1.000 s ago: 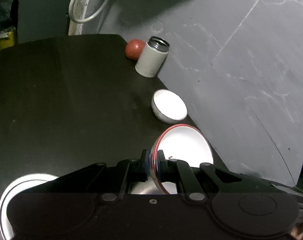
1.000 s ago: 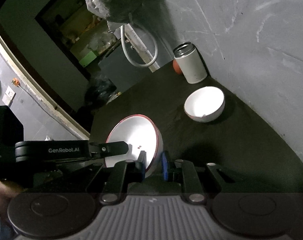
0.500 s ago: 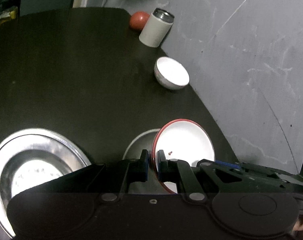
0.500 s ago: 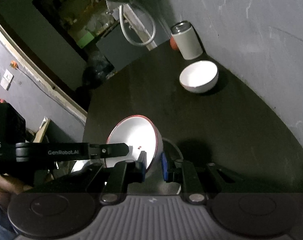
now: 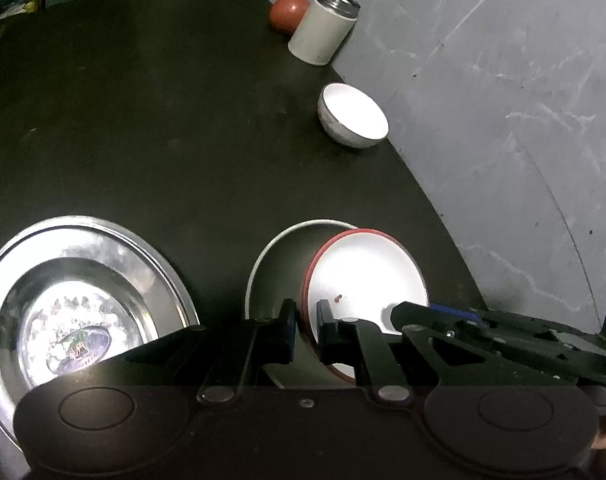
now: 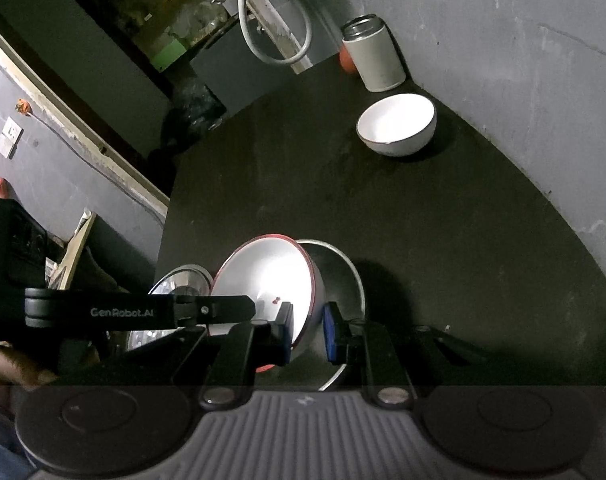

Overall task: Organize plates and bowls
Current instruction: 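Lower the white bowl into the steel bowl with the left gripper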

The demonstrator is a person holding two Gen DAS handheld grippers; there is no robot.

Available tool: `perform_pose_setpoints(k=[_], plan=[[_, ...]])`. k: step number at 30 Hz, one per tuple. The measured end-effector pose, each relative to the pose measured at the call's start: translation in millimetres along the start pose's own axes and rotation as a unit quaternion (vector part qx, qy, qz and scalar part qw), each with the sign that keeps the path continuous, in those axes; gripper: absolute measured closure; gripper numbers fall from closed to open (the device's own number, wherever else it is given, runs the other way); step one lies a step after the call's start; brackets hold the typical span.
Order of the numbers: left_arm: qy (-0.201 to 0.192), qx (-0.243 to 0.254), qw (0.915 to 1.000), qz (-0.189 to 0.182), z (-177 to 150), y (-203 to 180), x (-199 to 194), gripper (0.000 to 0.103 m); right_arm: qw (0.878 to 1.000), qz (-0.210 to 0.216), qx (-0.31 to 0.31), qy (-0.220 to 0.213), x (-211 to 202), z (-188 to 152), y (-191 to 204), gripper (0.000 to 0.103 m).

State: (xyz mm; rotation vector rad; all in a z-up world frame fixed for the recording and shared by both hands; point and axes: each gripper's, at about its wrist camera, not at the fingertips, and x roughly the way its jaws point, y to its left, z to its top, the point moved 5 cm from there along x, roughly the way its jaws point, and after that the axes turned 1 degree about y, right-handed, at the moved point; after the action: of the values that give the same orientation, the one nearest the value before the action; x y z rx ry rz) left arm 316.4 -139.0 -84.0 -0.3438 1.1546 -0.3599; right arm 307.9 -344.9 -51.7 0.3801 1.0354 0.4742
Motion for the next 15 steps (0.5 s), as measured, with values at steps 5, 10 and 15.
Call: perform_pose_setpoints(k=[5,10,15], plan=[[0.007,-0.002,1.0,0.006,-2.2,0.5,5.3,0.092,1.0,-0.001,0.0,0.008,1.5,-1.8,-0.7,0.084],[0.015,-0.003,0.9998,0.009,-3.0,0.3,8.9,0.092,1.0,0.0,-0.001,0.013,2.9,-1.4,-0.9,0.084],[0.023,-0.005,0.9996,0.015,-3.0,1.5,12.2,0.092,1.0,-0.001,-0.003,0.018,6.5,0.5,-0.7,0.084]])
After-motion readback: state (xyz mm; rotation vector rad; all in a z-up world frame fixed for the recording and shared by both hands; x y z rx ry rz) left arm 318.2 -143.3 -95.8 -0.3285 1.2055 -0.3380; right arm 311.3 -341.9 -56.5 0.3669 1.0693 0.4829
